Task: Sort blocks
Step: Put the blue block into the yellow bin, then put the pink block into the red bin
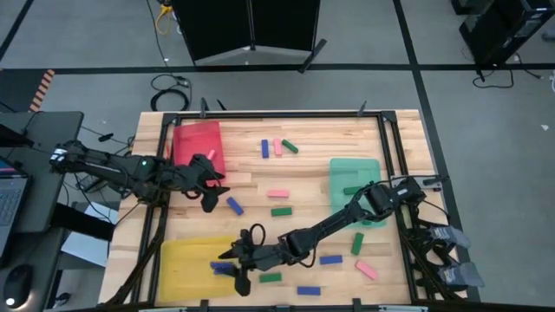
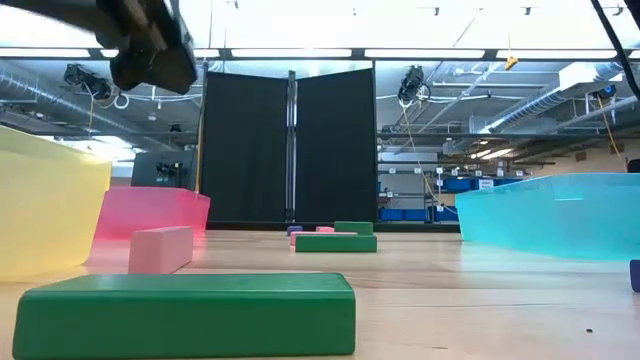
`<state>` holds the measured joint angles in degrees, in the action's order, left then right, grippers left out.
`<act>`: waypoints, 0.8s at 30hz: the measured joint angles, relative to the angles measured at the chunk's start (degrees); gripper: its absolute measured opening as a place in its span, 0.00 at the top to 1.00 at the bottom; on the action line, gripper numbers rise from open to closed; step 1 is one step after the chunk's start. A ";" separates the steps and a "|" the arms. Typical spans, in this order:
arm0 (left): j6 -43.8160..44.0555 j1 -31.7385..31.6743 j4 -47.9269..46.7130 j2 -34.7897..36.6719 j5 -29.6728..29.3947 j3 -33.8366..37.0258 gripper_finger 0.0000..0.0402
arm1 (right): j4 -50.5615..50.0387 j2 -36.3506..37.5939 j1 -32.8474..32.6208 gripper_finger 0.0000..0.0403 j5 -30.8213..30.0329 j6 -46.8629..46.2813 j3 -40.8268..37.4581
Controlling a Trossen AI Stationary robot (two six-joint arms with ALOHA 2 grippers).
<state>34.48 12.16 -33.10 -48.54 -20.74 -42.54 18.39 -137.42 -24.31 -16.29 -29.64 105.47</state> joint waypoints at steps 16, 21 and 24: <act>-7.32 3.40 7.78 -8.87 2.19 0.01 0.38 | 2.34 12.90 -5.70 0.31 -20.64 23.27 -6.78; -8.16 3.63 11.19 -12.34 2.77 0.01 0.38 | 7.52 22.58 -6.97 0.32 -27.13 21.85 -21.86; -9.39 3.66 13.21 -15.42 6.16 0.01 0.38 | 14.88 28.04 -7.37 0.32 -28.87 19.32 -34.07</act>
<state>25.09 15.82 -19.89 -63.96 -14.58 -42.52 33.27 -109.38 -31.69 -45.16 -10.33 71.40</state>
